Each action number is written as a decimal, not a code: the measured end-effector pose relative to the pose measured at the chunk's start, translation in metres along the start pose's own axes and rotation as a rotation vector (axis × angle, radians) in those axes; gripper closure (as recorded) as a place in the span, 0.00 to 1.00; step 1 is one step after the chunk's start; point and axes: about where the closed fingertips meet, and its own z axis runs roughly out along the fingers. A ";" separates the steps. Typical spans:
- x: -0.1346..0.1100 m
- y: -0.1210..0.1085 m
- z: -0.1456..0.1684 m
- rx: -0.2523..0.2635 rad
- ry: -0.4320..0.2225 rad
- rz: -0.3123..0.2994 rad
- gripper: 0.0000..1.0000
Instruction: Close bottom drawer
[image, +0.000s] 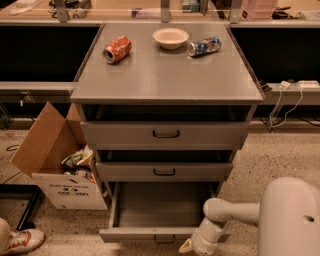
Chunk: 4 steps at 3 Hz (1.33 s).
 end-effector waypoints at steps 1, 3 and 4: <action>0.014 -0.028 0.010 0.071 0.003 -0.051 0.42; 0.023 -0.063 0.006 0.171 -0.013 -0.072 0.96; 0.023 -0.063 0.007 0.172 -0.013 -0.071 1.00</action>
Offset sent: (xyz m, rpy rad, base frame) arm 0.0911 -0.0029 -0.0576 0.0745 -0.2808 -0.0966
